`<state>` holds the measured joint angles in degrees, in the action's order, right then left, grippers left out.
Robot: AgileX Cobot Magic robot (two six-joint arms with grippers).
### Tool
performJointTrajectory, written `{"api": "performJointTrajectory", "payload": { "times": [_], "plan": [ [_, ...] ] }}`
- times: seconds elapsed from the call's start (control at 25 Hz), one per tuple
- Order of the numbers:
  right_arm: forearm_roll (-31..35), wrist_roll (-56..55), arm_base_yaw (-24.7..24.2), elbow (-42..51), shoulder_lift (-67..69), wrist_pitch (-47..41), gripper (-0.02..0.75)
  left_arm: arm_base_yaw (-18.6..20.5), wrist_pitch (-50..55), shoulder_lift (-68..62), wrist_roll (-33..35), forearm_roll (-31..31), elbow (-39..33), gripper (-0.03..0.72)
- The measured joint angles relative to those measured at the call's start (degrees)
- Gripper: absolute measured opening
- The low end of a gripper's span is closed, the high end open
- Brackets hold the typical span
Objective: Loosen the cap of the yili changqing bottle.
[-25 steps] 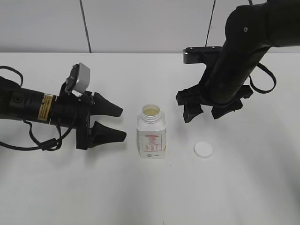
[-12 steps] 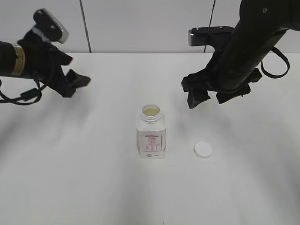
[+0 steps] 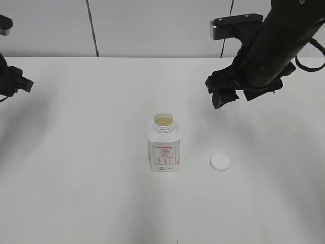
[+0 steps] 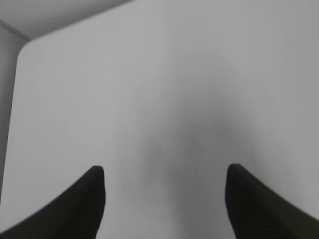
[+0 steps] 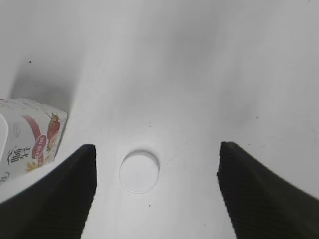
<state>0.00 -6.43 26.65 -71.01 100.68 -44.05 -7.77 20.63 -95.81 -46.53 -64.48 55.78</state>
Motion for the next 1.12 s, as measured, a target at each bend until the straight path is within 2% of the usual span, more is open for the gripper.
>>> {"api": "performJointTrajectory", "payload": {
  "times": [0.08, 0.2, 0.28, 0.44, 0.52, 0.6, 0.72, 0.88, 1.12],
  "plan": [
    [-0.8, 0.3, 0.0, 0.0, -0.8, -0.3, 0.596, 0.1, 4.2, 0.9, 6.8, 10.4, 0.0, 0.468],
    [-1.1, 0.8, -0.1, -0.1, -1.5, -0.8, 0.596, 0.1, 7.3, 2.6, 22.0, 26.8, 0.0, 0.468],
    [-1.1, 1.4, -0.6, -1.0, -1.6, -2.5, 0.596, 0.1, 9.3, 3.8, 29.9, 35.4, 0.0, 0.468],
    [-0.4, 4.1, -4.5, -3.6, -1.8, -7.2, 0.596, 0.6, 16.4, 5.0, 43.4, 49.6, 0.0, 0.468],
    [0.7, 5.8, -7.3, -5.1, -1.8, -9.2, 0.596, 2.0, 20.4, 5.0, 50.4, 57.9, 0.0, 0.468],
    [1.8, 7.3, -10.2, -5.8, -1.9, -10.2, 0.596, 3.8, 22.9, 5.1, 54.9, 63.4, 0.0, 0.468],
    [3.3, 8.7, -13.7, -5.9, -2.7, -11.3, 0.596, 6.6, 24.4, 5.9, 56.7, 66.6, 0.0, 0.468],
    [3.8, 10.1, -17.8, -5.9, -4.6, -12.6, 0.596, 9.2, 25.6, 7.1, 57.3, 67.4, 0.0, 0.468],
    [3.7, 11.3, -19.9, -5.3, -7.3, -17.1, 0.596, 10.0, 29.4, 9.5, 57.4, 67.5, -0.1, 0.468]
  ]
}}
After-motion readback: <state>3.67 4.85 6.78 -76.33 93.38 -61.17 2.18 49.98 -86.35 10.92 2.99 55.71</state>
